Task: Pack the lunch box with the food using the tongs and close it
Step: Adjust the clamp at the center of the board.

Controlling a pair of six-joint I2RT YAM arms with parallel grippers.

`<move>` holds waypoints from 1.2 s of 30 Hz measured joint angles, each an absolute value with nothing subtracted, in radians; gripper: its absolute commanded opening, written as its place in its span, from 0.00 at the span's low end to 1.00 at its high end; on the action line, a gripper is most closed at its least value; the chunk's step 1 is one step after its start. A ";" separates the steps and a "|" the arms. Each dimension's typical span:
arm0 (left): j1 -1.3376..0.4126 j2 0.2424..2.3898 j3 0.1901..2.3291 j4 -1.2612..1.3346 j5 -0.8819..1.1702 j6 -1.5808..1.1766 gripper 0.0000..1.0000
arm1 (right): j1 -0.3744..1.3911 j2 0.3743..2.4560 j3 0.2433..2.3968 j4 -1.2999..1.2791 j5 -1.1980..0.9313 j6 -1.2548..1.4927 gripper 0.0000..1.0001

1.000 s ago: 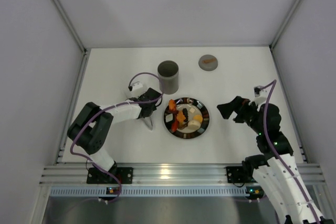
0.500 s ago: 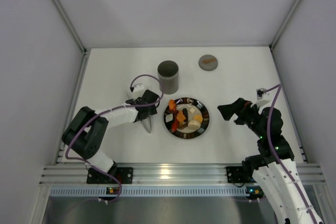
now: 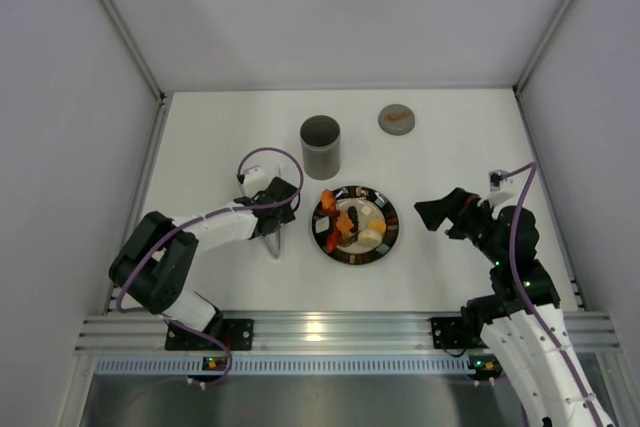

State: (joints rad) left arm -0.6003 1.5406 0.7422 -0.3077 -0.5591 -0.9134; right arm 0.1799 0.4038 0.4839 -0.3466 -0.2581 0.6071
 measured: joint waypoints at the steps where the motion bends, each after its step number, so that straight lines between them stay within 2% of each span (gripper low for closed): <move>1: -0.600 1.542 0.742 -0.307 -0.561 -0.915 0.87 | 0.180 0.404 0.484 -0.347 -0.258 0.607 1.00; 7: -0.604 1.556 0.744 -0.300 -0.577 -0.893 0.81 | 0.180 0.404 0.484 -0.350 -0.256 0.607 1.00; 16: -0.603 1.583 0.756 -0.239 -0.571 -0.827 0.78 | 0.180 0.404 0.482 -0.352 -0.255 0.607 0.99; 26: -0.599 1.579 0.758 -0.221 -0.537 -0.772 0.88 | 0.180 0.406 0.476 -0.352 -0.255 0.608 1.00; 36: -0.588 1.579 0.773 -0.237 -0.490 -0.734 0.89 | 0.180 0.409 0.476 -0.353 -0.256 0.607 1.00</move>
State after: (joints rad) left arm -0.5877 1.5795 0.7727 -0.2371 -0.4904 -0.7338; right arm 0.1799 0.4091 0.4759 -0.3531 -0.2558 0.6075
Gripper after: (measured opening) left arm 0.890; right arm 0.993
